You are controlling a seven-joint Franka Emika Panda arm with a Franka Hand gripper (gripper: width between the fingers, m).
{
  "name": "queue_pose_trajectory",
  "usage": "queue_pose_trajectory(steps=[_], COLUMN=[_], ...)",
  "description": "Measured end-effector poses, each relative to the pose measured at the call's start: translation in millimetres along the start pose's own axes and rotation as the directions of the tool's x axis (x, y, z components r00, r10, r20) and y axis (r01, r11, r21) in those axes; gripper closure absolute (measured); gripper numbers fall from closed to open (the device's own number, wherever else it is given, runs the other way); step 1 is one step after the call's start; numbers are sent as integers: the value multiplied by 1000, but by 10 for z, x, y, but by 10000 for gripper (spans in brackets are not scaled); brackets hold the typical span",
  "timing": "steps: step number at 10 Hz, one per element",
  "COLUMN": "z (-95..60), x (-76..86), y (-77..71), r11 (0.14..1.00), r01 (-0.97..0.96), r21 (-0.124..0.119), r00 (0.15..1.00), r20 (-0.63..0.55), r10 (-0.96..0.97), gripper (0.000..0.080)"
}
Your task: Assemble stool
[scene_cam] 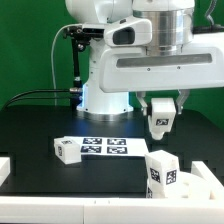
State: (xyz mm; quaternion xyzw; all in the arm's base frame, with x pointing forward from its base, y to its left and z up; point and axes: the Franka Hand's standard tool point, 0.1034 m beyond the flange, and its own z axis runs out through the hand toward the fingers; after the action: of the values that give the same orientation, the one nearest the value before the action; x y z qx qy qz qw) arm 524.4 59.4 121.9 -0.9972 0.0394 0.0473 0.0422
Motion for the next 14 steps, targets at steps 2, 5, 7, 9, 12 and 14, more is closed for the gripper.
queue_pose_trajectory(steps=[2,5,7,9,12,14], z=[-7,-47,-137,-104,-24,111], x=[42,400,650,630,700,751], y=[12,-294,-607,-605,-561,-551], r11=[1000,998,999,998,998,999], r01=[6,61,53,64,53,39], r21=[-6,-32,-8,-15,-19,-19], r00=[986,935,887,870,893,901], r20=[-164,-349,-460,-490,-447,-432], r10=[-7,-68,-51,-63,-56,-44], gripper=[465,465,465,465,465,465])
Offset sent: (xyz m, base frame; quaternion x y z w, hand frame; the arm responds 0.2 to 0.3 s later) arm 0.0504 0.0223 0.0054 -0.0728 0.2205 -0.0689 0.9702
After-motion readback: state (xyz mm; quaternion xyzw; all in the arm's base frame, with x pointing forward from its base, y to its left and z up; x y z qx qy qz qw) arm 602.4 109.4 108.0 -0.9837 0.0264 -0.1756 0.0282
